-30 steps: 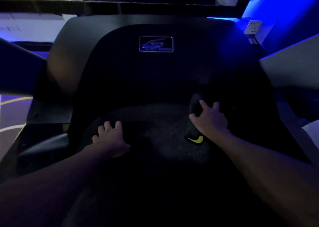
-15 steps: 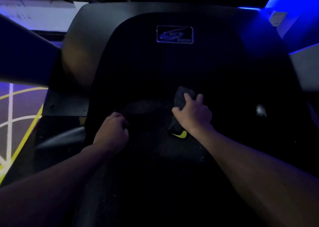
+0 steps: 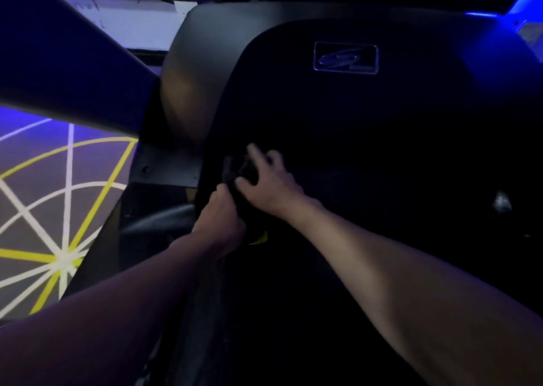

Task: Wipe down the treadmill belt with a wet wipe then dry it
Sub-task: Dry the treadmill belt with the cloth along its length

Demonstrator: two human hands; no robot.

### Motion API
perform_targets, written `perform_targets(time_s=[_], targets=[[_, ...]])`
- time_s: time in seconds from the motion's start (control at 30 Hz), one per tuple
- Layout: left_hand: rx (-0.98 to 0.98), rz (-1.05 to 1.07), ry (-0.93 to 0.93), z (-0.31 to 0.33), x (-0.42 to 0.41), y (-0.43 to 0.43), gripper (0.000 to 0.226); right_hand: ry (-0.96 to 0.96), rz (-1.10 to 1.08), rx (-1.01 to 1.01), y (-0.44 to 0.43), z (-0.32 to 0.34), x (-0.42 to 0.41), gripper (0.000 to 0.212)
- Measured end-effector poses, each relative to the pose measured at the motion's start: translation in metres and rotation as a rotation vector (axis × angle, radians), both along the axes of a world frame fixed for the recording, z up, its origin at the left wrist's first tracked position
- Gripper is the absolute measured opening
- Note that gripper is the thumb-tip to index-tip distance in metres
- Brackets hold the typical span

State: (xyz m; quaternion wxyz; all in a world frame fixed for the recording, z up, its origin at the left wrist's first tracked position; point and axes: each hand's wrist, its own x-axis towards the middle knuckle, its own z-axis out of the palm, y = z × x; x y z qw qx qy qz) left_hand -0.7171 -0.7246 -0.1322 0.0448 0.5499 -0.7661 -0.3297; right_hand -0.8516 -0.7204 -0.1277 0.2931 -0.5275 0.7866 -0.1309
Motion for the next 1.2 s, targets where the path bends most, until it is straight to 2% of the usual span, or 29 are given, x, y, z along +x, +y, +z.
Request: perform_targets(time_s=[0.07, 0.13, 0.2, 0.27, 0.37, 0.43, 0.5, 0.57, 0.67, 0.73, 0.8, 0.9, 1.1, 1.2], targets=[[0.034, 0.023, -0.017, -0.001, -0.002, 0.000, 0.044, 0.078, -0.197, 0.009, 0.004, 0.003, -0.011, 0.093], [0.067, 0.007, -0.039, -0.005, 0.000, -0.001, 0.062, -0.023, -0.320, 0.102, 0.005, 0.007, -0.011, 0.108], [0.133, 0.012, 0.043, -0.006, 0.003, -0.001, 0.068, -0.108, -0.323, 0.164, 0.005, 0.010, 0.002, 0.115], [0.177, -0.019, 0.103, -0.005, 0.010, 0.002, 0.066, -0.157, -0.322, 0.139, 0.005, 0.009, 0.014, 0.115], [0.139, -0.146, 0.021, -0.003, 0.014, 0.004, 0.070, -0.204, -0.370, 0.101, -0.002, 0.008, 0.019, 0.107], [0.169, -0.207, 0.086, 0.004, 0.015, 0.004, 0.064, -0.229, -0.434, 0.087, -0.010, 0.007, 0.020, 0.091], [0.236, -0.144, 0.259, 0.007, 0.018, 0.003, 0.051, -0.199, -0.477, 0.032, -0.012, 0.005, 0.023, 0.072], [0.246, 0.039, 0.339, 0.004, 0.020, 0.006, 0.039, -0.088, -0.419, -0.063, -0.008, 0.001, 0.027, 0.057], [0.087, 0.143, 0.180, 0.001, 0.017, 0.013, 0.027, 0.176, -0.155, -0.168, 0.004, -0.011, 0.028, 0.045], [0.050, 0.082, 0.092, 0.003, 0.013, 0.015, 0.027, 0.308, -0.004, -0.117, 0.006, -0.018, 0.028, 0.050], [0.003, 0.013, 0.013, 0.007, 0.008, 0.017, 0.026, 0.352, 0.073, -0.067, 0.005, -0.020, 0.027, 0.052], [-0.075, -0.099, -0.119, 0.009, -0.008, 0.021, 0.031, 0.398, 0.109, -0.104, 0.003, -0.020, 0.017, 0.040], [-0.003, -0.119, -0.311, 0.012, -0.033, 0.022, 0.039, 0.484, 0.099, -0.056, 0.009, -0.013, -0.005, 0.030], [0.032, -0.152, -0.472, 0.018, -0.047, 0.027, 0.062, 0.470, 0.050, 0.003, 0.016, -0.010, -0.031, 0.033]])
